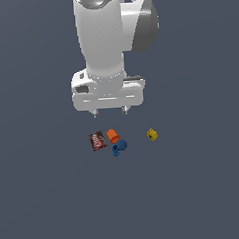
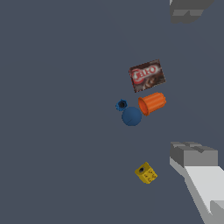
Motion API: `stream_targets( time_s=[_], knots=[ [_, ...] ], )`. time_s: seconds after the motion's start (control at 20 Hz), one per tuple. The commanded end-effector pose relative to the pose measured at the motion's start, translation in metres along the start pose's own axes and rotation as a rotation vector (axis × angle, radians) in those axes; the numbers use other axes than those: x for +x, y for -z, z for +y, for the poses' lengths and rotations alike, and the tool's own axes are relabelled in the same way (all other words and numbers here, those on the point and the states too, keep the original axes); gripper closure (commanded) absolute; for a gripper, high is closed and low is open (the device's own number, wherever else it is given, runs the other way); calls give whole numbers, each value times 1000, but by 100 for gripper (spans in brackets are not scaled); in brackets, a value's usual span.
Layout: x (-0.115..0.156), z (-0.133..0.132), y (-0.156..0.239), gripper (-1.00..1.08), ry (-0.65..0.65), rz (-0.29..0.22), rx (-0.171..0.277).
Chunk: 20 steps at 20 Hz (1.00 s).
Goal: Pick up a designated object from a clutter of objects.
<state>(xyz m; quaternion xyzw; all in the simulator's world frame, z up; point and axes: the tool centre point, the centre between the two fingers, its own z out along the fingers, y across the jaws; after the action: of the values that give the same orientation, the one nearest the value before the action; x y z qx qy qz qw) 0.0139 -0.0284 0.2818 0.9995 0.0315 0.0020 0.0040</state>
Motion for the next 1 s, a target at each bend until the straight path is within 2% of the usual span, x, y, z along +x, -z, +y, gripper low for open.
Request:
stream_targets(
  time_s=[0.0, 0.55, 0.95],
  knots=[
    [0, 10, -20, -92, 22, -2, -5],
    [-21, 61, -135, -92, 162, -9, -12],
    [-44, 80, -192, -92, 242, -6, 0]
  ],
)
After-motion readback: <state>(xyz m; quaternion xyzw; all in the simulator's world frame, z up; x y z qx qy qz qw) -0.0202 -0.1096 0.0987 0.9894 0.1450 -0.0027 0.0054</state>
